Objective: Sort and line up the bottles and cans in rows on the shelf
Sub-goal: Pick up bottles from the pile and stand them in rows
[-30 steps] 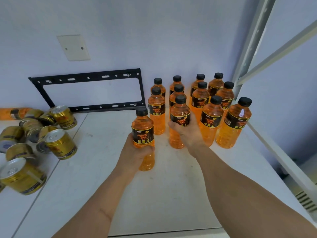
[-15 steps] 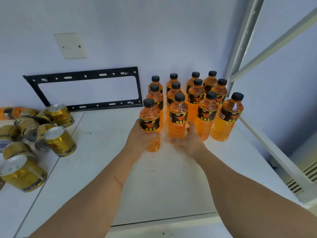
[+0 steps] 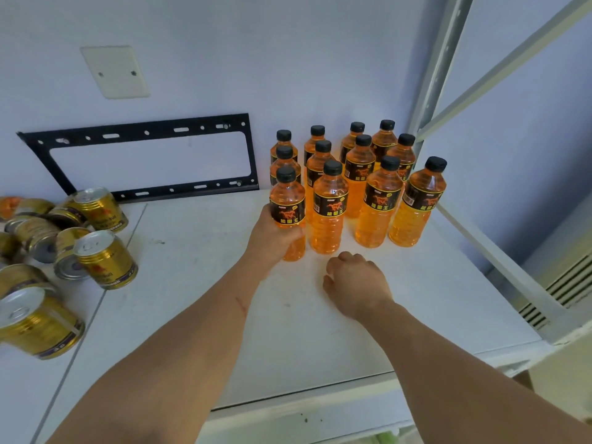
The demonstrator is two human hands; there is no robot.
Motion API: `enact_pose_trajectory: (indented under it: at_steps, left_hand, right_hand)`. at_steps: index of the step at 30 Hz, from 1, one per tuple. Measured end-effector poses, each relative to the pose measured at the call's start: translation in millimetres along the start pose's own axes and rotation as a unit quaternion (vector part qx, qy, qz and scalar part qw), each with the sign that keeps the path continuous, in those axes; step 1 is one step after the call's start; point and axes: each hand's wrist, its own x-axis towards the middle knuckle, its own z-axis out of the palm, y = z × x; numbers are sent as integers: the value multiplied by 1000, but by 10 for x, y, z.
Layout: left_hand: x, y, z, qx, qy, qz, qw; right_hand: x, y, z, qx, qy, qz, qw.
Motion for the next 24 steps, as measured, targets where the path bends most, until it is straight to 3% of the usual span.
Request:
enact_pose_trajectory:
  at_steps: [5, 8, 11, 14, 17, 19, 24]
  left_hand:
    - [-148, 27, -63, 30, -22, -17, 999]
    - [-368, -67, -255, 198, 41, -13, 979]
    - [-724, -213, -581, 393, 89, 67, 913]
    - [-1117, -327, -943, 568, 108, 149, 802]
    - [-1496, -391, -1332, 656, 116, 166, 727]
    - [-1734, -436, -1601, 680, 123, 177, 701]
    - [-2165, -535, -2289, 696, 154, 176, 679]
  right_hand:
    - [-66, -146, -21, -22, -10, -34, 999]
    - [-123, -310, -91, -39, -9, -73, 997]
    - [-204, -533, -157, -57, -7, -113, 992]
    - [-321, -830, -189, -70, 13, -153, 986]
    - [-433, -1204, -218, -68, 32, -203, 976]
    - [-508, -1482, -246, -62, 41, -234, 969]
    - [-629, -2231, -375, -57, 69, -298, 950]
